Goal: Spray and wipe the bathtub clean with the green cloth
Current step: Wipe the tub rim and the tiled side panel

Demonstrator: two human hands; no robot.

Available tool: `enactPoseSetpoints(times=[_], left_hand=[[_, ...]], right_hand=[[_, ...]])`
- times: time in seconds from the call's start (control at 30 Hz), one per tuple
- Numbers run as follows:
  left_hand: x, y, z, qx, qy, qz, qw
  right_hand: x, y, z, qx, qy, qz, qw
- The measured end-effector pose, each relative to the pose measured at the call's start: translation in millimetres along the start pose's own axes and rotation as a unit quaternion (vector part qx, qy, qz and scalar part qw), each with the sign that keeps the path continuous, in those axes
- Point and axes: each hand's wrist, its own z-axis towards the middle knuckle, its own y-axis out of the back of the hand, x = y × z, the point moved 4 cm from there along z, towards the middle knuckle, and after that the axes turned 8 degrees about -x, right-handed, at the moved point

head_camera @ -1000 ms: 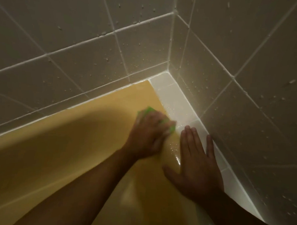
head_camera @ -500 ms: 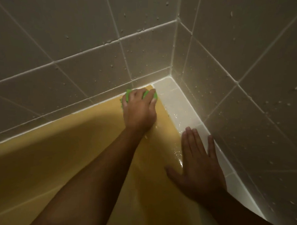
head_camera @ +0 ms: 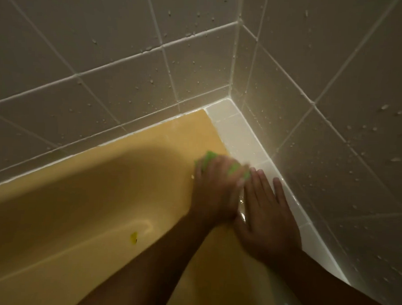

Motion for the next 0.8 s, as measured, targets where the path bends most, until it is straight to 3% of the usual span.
enactPoseSetpoints(times=[0.1,0.13,0.2,0.27,0.3,0.37,0.43,0.47,0.53,0.6,0.63,0.73,0.8], left_hand=[[13.6,5.6,-14.7,0.036,-0.099,-0.042,0.994],[27.5,4.9,-0.2,0.031,-0.077,-0.025,0.996],[48.8,4.3,28.4,-0.019,0.043,0.003,0.999],[30.6,0.2,19.0,-0.060,0.150,0.018,0.987],[7.5,-3.4,2.4,-0.051,0.128,0.019,0.990],[-29.5,-4.5,-44.7,0.007,-0.027,-0.032,0.999],[-8.4,0.6,-51.9,0.039,-0.136,-0.070,0.987],[14.3,0.7,-38.8,0.028,-0.137,-0.054,0.989],[56.7,-0.7,-3.5,-0.015,0.013,-0.028,0.999],[57.5,-4.6,7.3,-0.070,0.181,-0.010,0.981],[38.5,-9.5,1.0,-0.079,0.185,0.006,0.980],[-2.1,-8.6,-33.4,-0.031,0.012,-0.078,0.996],[12.6,0.8,-39.7,-0.050,0.009,-0.148,0.988]], right_hand=[[-4.5,2.6,-34.3,-0.003,0.039,0.008,0.999],[-6.3,3.3,-45.2,0.005,0.049,0.000,0.999],[-9.9,3.9,-57.9,0.018,0.044,-0.013,0.999],[-9.8,4.3,-58.4,0.021,0.028,-0.021,0.999],[-8.3,4.0,-56.8,0.018,0.025,-0.020,0.999],[-6.0,4.4,-54.7,0.007,0.021,-0.009,1.000],[-6.6,4.7,-54.5,0.003,0.008,-0.015,1.000],[-6.5,3.8,-53.7,0.008,0.004,-0.027,1.000],[-4.5,2.2,-50.2,0.022,-0.010,-0.045,0.999],[0.4,-0.5,-41.7,0.031,-0.026,-0.054,0.998],[3.1,-1.7,-35.8,0.036,-0.027,-0.056,0.997],[11.4,-4.6,-16.4,0.037,-0.008,-0.058,0.998],[13.6,-5.4,-8.0,0.037,0.001,-0.057,0.998]])
